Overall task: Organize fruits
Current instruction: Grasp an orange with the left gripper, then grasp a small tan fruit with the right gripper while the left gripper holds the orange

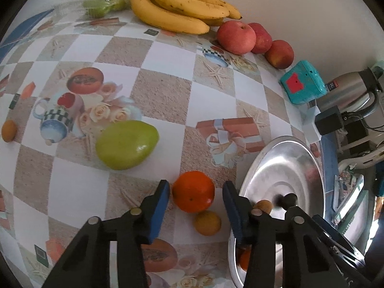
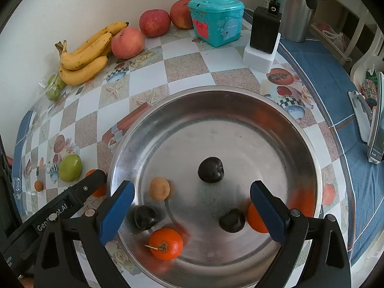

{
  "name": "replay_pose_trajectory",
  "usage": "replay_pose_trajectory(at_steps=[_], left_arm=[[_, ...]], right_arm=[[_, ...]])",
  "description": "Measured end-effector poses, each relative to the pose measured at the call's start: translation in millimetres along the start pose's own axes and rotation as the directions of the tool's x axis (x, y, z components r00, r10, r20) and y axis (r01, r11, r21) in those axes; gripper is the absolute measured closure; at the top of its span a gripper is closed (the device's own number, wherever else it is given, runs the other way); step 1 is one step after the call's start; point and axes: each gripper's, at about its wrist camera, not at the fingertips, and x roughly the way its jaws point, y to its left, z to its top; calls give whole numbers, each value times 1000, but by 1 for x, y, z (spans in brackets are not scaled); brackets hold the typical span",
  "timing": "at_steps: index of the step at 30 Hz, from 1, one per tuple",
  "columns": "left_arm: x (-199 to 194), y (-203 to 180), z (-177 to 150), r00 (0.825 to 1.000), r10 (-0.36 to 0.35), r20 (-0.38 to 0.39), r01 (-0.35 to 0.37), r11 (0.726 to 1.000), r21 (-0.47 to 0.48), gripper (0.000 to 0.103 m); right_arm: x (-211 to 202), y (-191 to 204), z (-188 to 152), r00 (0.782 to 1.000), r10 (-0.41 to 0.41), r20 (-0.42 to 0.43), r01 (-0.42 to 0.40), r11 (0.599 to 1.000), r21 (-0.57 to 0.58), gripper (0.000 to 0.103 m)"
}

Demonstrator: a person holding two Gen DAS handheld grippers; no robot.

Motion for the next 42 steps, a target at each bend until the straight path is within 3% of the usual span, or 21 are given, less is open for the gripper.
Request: replay_pose_trajectory(at_steps=[1, 9, 16, 22, 32, 36, 38, 39, 40, 42], left_arm=[[0, 0, 0, 1000, 5, 3, -5, 1000, -1, 63], [-10, 6, 0, 1000, -7, 7, 7, 1000, -17, 65], [-24, 20, 1, 996, 86, 5, -86, 996, -36, 65], [-42, 37, 7, 992, 125, 32, -122, 990, -63, 65], [-77, 65, 8, 979, 178, 96, -166, 979, -115, 65], [-89, 79, 7, 980, 162, 114, -143, 977, -158, 65], [-94, 86, 5, 980, 161, 120, -139, 974, -177, 65], [-97, 89, 4, 980, 157, 123, -132, 973, -187, 65], [-100, 93, 3, 981, 149, 128, -122, 973, -198, 65], [-105, 97, 2, 981, 141, 136, -111, 971, -212, 65]], right_arm=[[0, 0, 0, 1000, 0, 0, 0, 1000, 0, 6], [0, 0, 0, 1000, 1, 1, -1, 1000, -1, 6], [-1, 9, 0, 999, 43, 3, -43, 999, -18, 6], [-2, 34, -3, 994, 109, 3, -108, 990, -85, 6], [-11, 89, -12, 974, 228, 15, -215, 936, -279, 6], [-8, 105, -16, 965, 262, -20, -254, 909, -331, 7], [-5, 111, -19, 966, 257, -34, -252, 902, -351, 21], [-4, 114, -20, 966, 254, -38, -251, 899, -359, 37], [-2, 115, -21, 968, 248, -45, -247, 897, -368, 46], [3, 118, -23, 971, 231, -60, -236, 895, -379, 49]])
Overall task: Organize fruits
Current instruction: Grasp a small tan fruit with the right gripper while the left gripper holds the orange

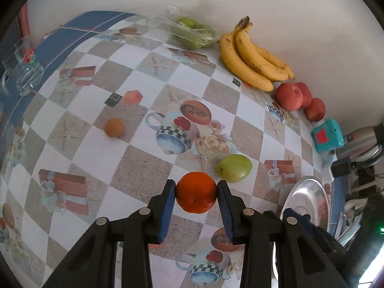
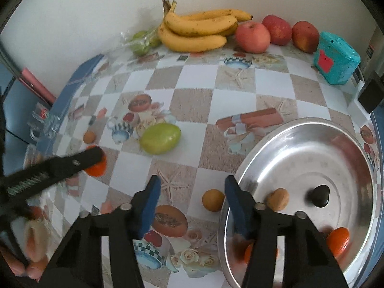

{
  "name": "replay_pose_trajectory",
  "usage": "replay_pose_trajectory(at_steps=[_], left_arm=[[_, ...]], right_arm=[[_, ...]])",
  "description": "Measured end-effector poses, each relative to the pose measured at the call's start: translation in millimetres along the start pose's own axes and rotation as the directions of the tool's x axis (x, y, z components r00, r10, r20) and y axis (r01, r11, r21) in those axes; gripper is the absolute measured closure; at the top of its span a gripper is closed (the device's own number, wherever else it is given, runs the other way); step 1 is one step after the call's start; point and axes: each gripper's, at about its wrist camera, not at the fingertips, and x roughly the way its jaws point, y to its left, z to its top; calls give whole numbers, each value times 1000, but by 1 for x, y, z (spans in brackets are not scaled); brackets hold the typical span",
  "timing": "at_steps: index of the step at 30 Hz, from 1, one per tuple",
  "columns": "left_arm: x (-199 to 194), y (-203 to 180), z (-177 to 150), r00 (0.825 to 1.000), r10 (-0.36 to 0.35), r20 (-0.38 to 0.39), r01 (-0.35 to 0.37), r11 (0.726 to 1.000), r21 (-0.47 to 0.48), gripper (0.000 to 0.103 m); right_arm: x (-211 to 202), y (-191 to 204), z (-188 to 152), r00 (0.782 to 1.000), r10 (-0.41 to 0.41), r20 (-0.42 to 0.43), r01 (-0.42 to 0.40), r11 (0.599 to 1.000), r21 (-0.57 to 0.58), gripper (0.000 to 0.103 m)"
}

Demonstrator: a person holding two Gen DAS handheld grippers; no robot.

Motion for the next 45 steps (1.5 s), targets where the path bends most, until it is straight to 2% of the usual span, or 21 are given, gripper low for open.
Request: replay_pose_trajectory(at_steps=[2, 7, 16, 25, 42, 45], left_arm=[[-2, 3, 1, 1000, -13, 4, 13, 1000, -13, 65], [-3, 6, 3, 999, -35, 0, 35, 999, -29, 65], [-4, 7, 3, 998, -56, 0, 56, 998, -42, 65], [-4, 7, 4, 998, -61, 1, 61, 997, -48, 65], [-2, 9, 3, 999, -53, -4, 53, 997, -56, 65], [-1, 9, 3, 999, -54, -3, 53, 997, -55, 65]], right_arm=[[5, 1, -1, 1000, 6, -15, -6, 1000, -4, 55], [12, 6, -4, 998, -60, -24, 59, 997, -50, 64], [19, 27, -9, 976, -215, -43, 202, 959, -201, 69], [21, 23, -10, 962, -266, -60, 249, 946, -207, 70], [30, 23, -15, 960, -267, -88, 242, 944, -224, 70], [29, 22, -15, 958, -272, -86, 248, 944, -218, 77]])
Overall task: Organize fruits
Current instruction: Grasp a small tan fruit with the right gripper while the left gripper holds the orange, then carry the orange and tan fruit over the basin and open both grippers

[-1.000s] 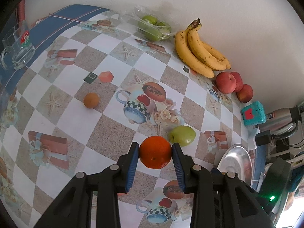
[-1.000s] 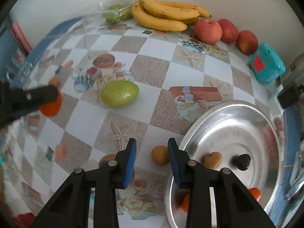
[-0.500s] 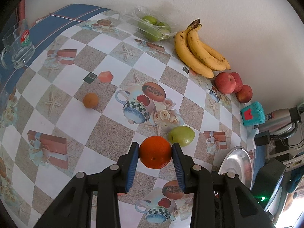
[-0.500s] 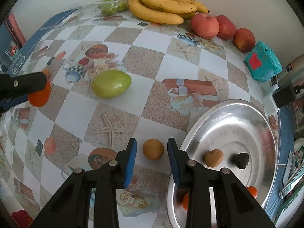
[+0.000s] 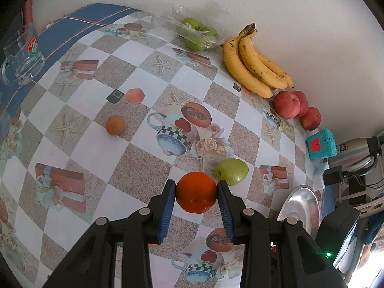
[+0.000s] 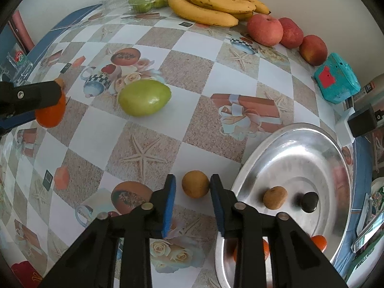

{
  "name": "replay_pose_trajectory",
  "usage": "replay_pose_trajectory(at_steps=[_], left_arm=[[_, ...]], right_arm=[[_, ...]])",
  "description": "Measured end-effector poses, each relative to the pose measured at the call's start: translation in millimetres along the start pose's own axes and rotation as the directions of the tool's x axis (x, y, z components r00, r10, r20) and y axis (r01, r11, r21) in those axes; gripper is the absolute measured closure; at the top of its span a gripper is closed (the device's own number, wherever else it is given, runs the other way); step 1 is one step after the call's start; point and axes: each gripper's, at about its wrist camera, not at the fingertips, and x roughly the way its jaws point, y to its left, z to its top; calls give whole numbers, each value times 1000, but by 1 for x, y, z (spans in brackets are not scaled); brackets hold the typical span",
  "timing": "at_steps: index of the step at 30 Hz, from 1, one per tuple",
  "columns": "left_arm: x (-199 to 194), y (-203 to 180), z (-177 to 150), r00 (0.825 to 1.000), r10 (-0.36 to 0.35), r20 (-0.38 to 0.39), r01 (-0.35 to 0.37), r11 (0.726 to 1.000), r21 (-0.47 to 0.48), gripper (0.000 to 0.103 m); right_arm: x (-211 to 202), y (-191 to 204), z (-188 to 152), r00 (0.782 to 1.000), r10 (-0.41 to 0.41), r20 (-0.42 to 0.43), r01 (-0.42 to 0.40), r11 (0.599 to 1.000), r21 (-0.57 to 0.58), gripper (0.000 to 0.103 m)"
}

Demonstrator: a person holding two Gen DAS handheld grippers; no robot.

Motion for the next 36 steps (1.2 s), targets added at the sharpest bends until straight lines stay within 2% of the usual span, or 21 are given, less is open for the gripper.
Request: replay_pose_trajectory(at_steps=[10, 16, 22, 27, 32, 36], left_arm=[[2, 3, 0, 1000, 4, -3, -4, 1000, -7, 65], [2, 3, 0, 1000, 5, -3, -5, 1000, -11, 65], [1, 3, 0, 1000, 3, 2, -3, 1000, -15, 65], [3, -6, -2, 1000, 6, 0, -6, 1000, 8, 65], [6, -26, -10, 1000, 7, -3, -7, 997, 75, 65], [11, -47, -19, 999, -29, -24, 32, 990, 138, 65]], right_arm=[[-2, -9, 0, 999, 35, 15, -35, 999, 38, 78], [-21, -12, 2, 986, 143, 81, -149, 986, 76, 78], [-43, -13, 5, 973, 169, 157, -185, 978, 95, 78], [-53, -31, 3, 972, 136, 189, -167, 974, 156, 78], [-52, -62, -6, 979, 85, 183, -130, 959, 250, 78], [-51, -86, -15, 983, 55, 174, -110, 941, 320, 78]])
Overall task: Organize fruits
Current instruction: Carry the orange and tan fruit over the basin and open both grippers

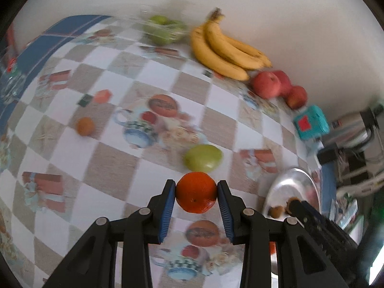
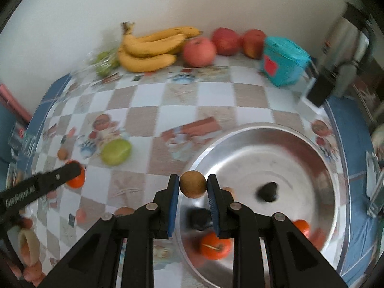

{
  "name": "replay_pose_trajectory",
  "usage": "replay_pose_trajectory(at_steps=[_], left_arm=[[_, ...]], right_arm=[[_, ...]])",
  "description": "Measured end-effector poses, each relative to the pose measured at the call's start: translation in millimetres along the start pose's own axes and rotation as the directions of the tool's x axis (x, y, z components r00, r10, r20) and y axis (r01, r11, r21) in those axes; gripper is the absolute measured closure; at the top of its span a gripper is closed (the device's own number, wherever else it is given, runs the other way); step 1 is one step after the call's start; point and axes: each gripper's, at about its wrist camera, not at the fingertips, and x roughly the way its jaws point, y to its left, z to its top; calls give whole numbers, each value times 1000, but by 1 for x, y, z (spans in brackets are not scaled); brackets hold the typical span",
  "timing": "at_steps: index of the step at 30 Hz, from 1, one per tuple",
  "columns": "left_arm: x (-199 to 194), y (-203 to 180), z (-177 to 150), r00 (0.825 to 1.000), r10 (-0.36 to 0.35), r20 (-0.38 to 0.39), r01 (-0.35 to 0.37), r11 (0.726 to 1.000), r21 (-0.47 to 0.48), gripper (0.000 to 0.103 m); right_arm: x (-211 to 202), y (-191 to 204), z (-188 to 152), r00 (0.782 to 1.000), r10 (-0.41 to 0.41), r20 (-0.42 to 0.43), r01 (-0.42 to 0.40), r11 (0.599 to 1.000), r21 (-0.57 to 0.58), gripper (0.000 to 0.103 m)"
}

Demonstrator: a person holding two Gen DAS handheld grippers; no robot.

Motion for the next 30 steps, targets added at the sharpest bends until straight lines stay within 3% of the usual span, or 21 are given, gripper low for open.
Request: replay_pose_trajectory(at_steps=[9, 16, 23, 30], left_arm=[[13, -61, -23, 998, -63, -30, 67, 978, 199, 65], [22, -101, -40, 989, -143, -21, 142, 927, 346, 65], [38, -122, -49, 986, -166, -29, 163, 891, 423, 65], [47, -125, -52, 987, -159, -27, 155, 886, 436, 65]], right_arm=[[-4, -64, -7, 995, -98, -7, 98, 975, 197, 78], [-8, -95, -14, 992, -130, -6, 125, 941, 315, 78], [4, -103, -20, 991, -125, -51, 135, 931, 339, 78], [11, -109, -24, 987, -140, -76, 158, 918, 362, 78]])
